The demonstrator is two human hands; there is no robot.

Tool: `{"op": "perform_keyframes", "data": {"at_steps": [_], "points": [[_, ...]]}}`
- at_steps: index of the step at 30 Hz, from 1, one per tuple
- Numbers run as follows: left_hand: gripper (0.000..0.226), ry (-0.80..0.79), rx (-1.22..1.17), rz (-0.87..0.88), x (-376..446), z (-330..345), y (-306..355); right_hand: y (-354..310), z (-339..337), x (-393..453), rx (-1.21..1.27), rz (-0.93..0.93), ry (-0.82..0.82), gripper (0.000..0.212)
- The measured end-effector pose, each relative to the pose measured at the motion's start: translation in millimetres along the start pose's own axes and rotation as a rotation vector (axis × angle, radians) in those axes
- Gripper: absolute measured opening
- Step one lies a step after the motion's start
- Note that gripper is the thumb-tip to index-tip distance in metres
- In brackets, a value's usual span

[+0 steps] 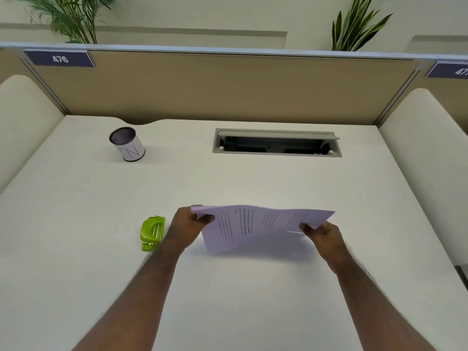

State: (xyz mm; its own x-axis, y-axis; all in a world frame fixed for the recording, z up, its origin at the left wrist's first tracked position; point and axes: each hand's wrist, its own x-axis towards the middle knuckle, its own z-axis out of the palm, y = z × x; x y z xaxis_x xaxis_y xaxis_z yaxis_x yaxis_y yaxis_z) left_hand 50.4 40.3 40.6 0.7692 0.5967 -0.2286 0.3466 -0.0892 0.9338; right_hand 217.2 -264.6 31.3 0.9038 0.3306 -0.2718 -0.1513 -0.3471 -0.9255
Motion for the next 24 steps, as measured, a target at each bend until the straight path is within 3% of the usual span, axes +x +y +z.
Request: {"op": "perform_keyframes", "data": {"at_steps": [2,4,8,10,12,15,20,24], "points": [[0.019,0.070,-0.177,-0.090,0,0,-2,-4,3,1,0.024,-0.018,0.107,0.045],[0.022,0.116,-0.423,-0.203,-2,3,-5,-8,9,-1,0.153,0.090,0.152,0.073],[0.033,0.086,-0.824,-0.367,-23,32,-15,-3,37,-19,0.301,0.309,-0.126,0.085],[0.037,0.070,-0.920,-0.448,-37,51,-21,-3,53,-28,0.350,0.329,-0.266,0.075],[0.039,0.072,-0.970,-0.516,-52,68,-28,-3,65,-32,0.393,0.287,-0.305,0.053],[0.038,0.057,-0.944,-0.576,-69,81,-39,3,73,-30,0.369,0.286,-0.149,0.030],[0.027,-0.026,-0.720,-0.610,-73,62,-46,17,62,-23,0.212,0.303,-0.104,0.032],[0.008,0.170,-0.543,-0.495,-50,19,-39,29,52,-19,0.204,0.334,-0.105,0.033]]}}
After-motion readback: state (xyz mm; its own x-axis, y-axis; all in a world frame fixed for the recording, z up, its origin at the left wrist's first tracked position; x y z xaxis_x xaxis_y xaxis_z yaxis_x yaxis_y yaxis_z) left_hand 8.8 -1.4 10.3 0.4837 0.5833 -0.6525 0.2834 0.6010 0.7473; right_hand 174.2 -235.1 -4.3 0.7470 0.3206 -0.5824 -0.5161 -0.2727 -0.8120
